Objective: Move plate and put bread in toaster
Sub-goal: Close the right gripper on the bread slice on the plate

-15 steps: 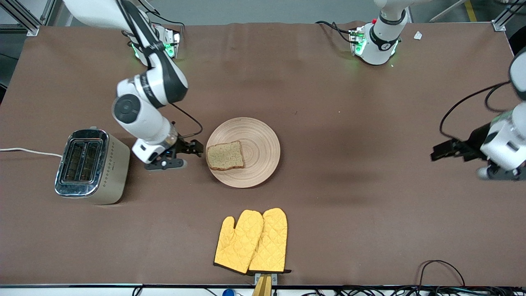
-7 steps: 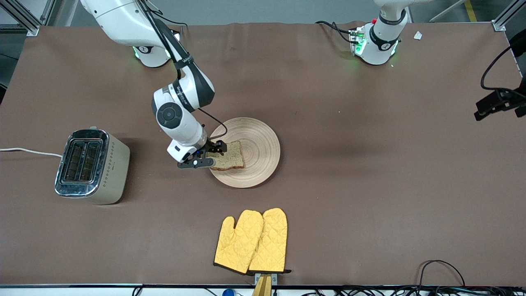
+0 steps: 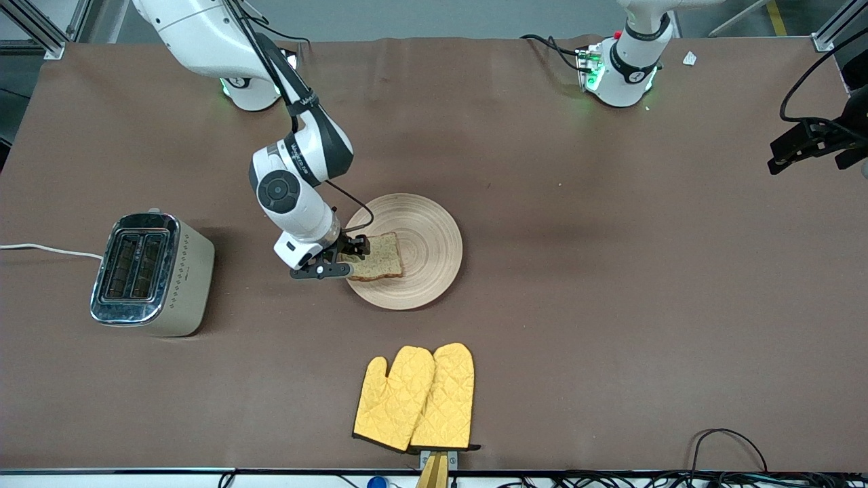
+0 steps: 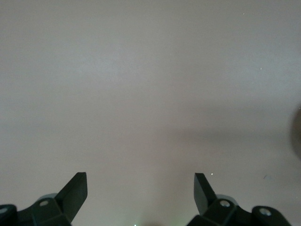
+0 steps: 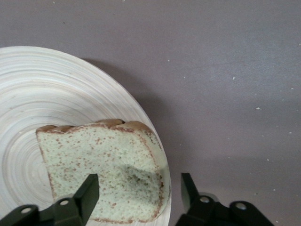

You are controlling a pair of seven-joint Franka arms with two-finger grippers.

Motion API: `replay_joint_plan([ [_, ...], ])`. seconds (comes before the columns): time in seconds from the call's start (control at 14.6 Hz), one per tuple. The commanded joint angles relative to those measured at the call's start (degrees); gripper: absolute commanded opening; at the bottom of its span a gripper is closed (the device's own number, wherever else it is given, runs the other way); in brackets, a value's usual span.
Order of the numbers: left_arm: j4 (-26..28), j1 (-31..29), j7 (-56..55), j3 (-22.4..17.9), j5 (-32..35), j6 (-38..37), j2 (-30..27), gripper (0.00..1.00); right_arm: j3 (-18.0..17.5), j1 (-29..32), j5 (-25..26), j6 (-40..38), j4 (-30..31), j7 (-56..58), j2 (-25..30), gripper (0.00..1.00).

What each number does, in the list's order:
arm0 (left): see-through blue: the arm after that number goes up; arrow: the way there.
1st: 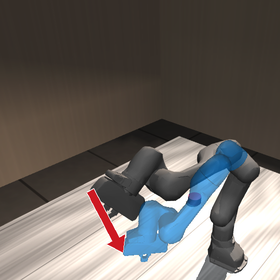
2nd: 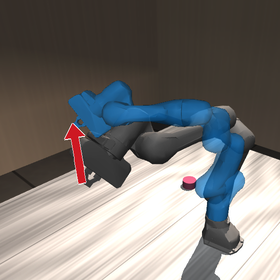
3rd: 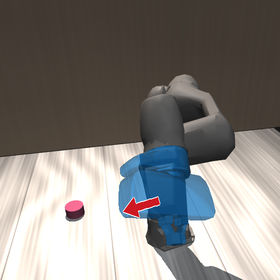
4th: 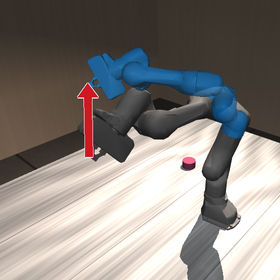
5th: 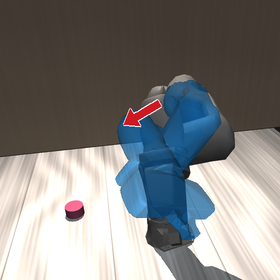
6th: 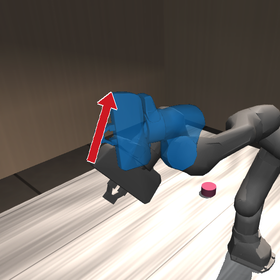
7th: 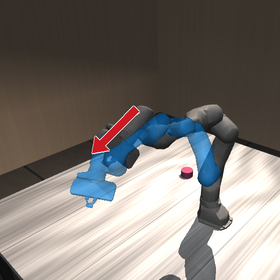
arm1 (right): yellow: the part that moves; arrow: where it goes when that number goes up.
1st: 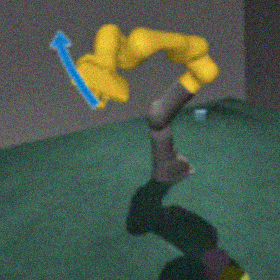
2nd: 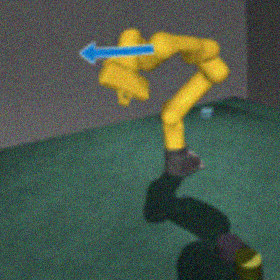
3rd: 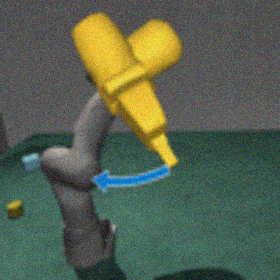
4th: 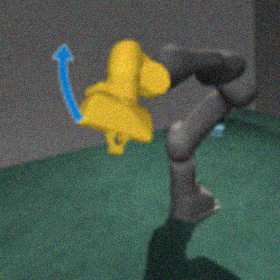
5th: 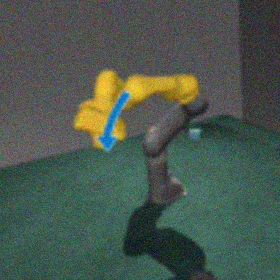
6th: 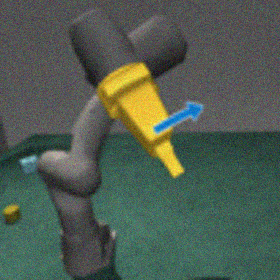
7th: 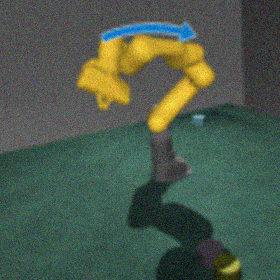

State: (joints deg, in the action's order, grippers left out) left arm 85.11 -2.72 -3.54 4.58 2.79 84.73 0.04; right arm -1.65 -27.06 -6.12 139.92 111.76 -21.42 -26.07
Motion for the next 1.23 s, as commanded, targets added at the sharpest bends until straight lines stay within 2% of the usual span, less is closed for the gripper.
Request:
replay_joint_plan([
  [0.0,1.5,0.2,-0.2,-0.4,-0.9,0.1,-0.8,1.0,0.1,0.3,1.5,0.3,0.5,-0.9,-0.4,0.61],
  [0.27,2.2,0.6,-0.2,-0.2,-0.9,1.0,-0.9,1.0,0.7,0.2,1.6,0.3,0.7,-0.9,-0.8,0.51],
  [0.75,6.9,0.6,-0.2,2.5,-3.1,4.5,-3.1,1.0,0.7,-0.2,1.5,-0.1,0.8,-0.9,-0.7,0.31],
  [1.16,8.2,0.2,-0.2,2.8,-2.7,3.9,-5.1,1.0,0.6,-0.2,1.5,-0.7,0.7,-1.4,-0.7,0.02],
])
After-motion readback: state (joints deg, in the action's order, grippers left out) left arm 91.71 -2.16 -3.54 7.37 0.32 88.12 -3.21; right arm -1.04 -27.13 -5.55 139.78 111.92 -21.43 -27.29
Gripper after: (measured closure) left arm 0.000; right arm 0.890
